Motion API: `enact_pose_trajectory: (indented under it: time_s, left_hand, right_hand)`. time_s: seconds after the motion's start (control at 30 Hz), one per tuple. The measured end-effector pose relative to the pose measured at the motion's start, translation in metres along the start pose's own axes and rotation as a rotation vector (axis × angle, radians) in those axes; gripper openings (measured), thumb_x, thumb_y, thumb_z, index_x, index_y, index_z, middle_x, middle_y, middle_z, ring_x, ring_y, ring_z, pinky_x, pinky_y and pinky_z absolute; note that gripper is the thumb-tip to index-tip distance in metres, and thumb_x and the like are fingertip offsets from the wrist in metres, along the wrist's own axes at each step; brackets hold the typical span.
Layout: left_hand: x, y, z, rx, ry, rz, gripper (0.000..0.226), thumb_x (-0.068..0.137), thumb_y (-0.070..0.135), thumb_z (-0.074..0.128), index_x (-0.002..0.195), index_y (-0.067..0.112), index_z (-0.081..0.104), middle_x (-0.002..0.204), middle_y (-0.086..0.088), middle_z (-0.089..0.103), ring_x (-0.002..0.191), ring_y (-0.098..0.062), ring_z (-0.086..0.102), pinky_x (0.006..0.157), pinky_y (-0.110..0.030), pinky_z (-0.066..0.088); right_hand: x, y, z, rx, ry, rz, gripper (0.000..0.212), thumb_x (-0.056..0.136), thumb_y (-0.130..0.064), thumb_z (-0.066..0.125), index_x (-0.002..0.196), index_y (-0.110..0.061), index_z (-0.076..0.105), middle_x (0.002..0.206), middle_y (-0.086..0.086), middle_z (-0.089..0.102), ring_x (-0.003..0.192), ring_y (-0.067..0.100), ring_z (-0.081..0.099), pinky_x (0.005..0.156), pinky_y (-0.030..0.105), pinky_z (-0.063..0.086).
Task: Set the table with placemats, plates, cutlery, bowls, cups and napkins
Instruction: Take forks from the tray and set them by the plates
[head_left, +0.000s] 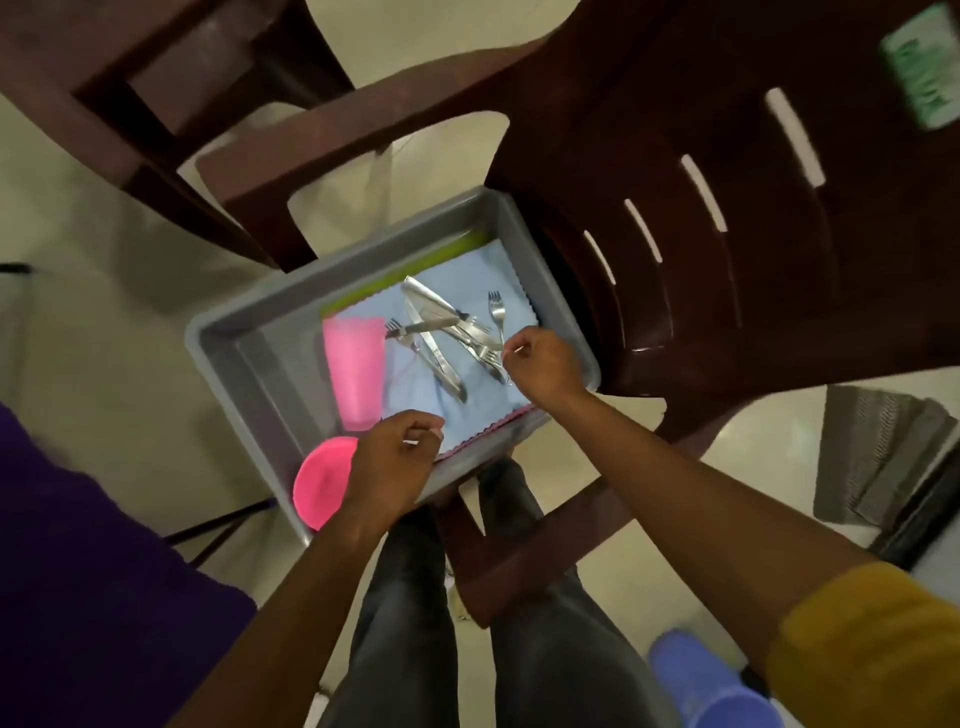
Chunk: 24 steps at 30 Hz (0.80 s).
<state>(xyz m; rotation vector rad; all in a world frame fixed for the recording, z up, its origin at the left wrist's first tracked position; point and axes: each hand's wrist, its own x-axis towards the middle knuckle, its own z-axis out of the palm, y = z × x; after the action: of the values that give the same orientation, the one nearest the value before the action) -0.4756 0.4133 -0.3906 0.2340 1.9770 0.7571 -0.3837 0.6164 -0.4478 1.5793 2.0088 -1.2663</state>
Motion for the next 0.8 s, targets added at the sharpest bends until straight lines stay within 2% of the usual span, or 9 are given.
enact_pose_trajectory:
  time_s: [0.1, 0.2, 0.33, 0.43, 0.57, 0.63, 0.7, 0.77, 0.8]
  left_hand:
    - [0.022, -0.007, 0.016, -0.068, 0.035, -0.075, 0.016, 0.099, 0.015, 0.066, 0.108, 0.022, 0.078, 0.105, 0.009, 0.076, 0.098, -0.014, 0.072, 0.082, -0.029, 0.057]
    - [0.034, -0.011, 0.031, -0.127, 0.044, -0.130, 0.017, 0.098, 0.015, 0.066, 0.103, 0.026, 0.079, 0.103, 0.009, 0.077, 0.098, -0.014, 0.072, 0.080, -0.028, 0.055]
    - [0.044, -0.015, 0.043, -0.168, 0.069, -0.171, 0.018, 0.098, 0.019, 0.066, 0.107, 0.028, 0.078, 0.105, 0.011, 0.077, 0.100, -0.013, 0.072, 0.086, -0.034, 0.059]
    - [0.051, -0.017, 0.048, -0.182, 0.084, -0.172, 0.017, 0.099, 0.022, 0.065, 0.109, 0.027, 0.078, 0.106, 0.011, 0.077, 0.100, -0.013, 0.072, 0.083, -0.032, 0.059]
    - [0.062, -0.014, 0.050, -0.183, 0.077, -0.184, 0.016, 0.099, 0.023, 0.065, 0.108, 0.028, 0.078, 0.105, 0.012, 0.077, 0.100, -0.012, 0.072, 0.090, -0.038, 0.060]
    - [0.066, -0.010, 0.050, -0.202, 0.075, -0.187, 0.016, 0.100, 0.022, 0.065, 0.102, 0.033, 0.077, 0.104, 0.012, 0.077, 0.100, -0.012, 0.072, 0.090, -0.041, 0.061]
    - [0.070, -0.006, 0.050, -0.237, 0.074, -0.179, 0.016, 0.101, 0.023, 0.064, 0.100, 0.034, 0.076, 0.104, 0.013, 0.077, 0.099, -0.012, 0.073, 0.091, -0.041, 0.062]
    - [0.075, 0.002, 0.049, -0.298, 0.061, -0.177, 0.015, 0.103, 0.026, 0.062, 0.108, 0.028, 0.076, 0.107, 0.009, 0.077, 0.101, -0.016, 0.074, 0.094, -0.043, 0.061]
    - [0.079, 0.008, 0.050, -0.379, 0.059, -0.200, 0.018, 0.104, 0.026, 0.060, 0.115, 0.023, 0.074, 0.110, 0.004, 0.077, 0.104, -0.021, 0.074, 0.096, -0.045, 0.060]
  right_hand:
    - [0.040, 0.000, 0.008, -0.013, -0.026, 0.018, 0.016, 0.093, -0.020, 0.070, 0.108, -0.018, 0.069, 0.103, 0.002, 0.071, 0.089, 0.021, 0.066, 0.066, 0.026, 0.049]
    - [0.068, 0.002, 0.018, -0.069, 0.009, 0.033, 0.018, 0.094, -0.021, 0.070, 0.110, -0.015, 0.068, 0.100, 0.002, 0.068, 0.084, 0.018, 0.060, 0.068, 0.024, 0.043]
    - [0.092, 0.004, 0.034, -0.159, 0.058, 0.020, 0.025, 0.094, -0.032, 0.071, 0.113, -0.016, 0.067, 0.106, 0.004, 0.074, 0.093, 0.024, 0.071, 0.073, 0.030, 0.054]
    - [0.103, 0.006, 0.041, -0.207, 0.077, -0.020, 0.027, 0.093, -0.031, 0.073, 0.114, -0.015, 0.066, 0.108, 0.005, 0.073, 0.096, 0.026, 0.071, 0.071, 0.028, 0.050]
    - [0.108, 0.015, 0.041, -0.238, 0.119, -0.071, 0.017, 0.096, -0.031, 0.071, 0.092, -0.019, 0.060, 0.092, 0.002, 0.070, 0.086, 0.024, 0.069, 0.064, 0.027, 0.049]
    - [0.104, 0.018, 0.039, -0.249, 0.162, -0.109, 0.017, 0.099, -0.031, 0.068, 0.098, -0.017, 0.059, 0.097, 0.004, 0.071, 0.089, 0.025, 0.070, 0.068, 0.032, 0.056]
    - [0.096, 0.017, 0.033, -0.240, 0.193, -0.161, 0.016, 0.100, -0.030, 0.066, 0.109, -0.017, 0.062, 0.107, 0.005, 0.073, 0.096, 0.025, 0.072, 0.073, 0.030, 0.058]
    - [0.083, 0.009, 0.028, -0.191, 0.182, -0.197, 0.015, 0.100, -0.029, 0.067, 0.109, -0.018, 0.062, 0.103, 0.002, 0.073, 0.091, 0.020, 0.073, 0.069, 0.022, 0.056]
    - [0.075, 0.004, 0.027, -0.163, 0.164, -0.221, 0.013, 0.100, -0.028, 0.068, 0.105, -0.018, 0.061, 0.095, 0.001, 0.073, 0.085, 0.018, 0.072, 0.065, 0.023, 0.057]
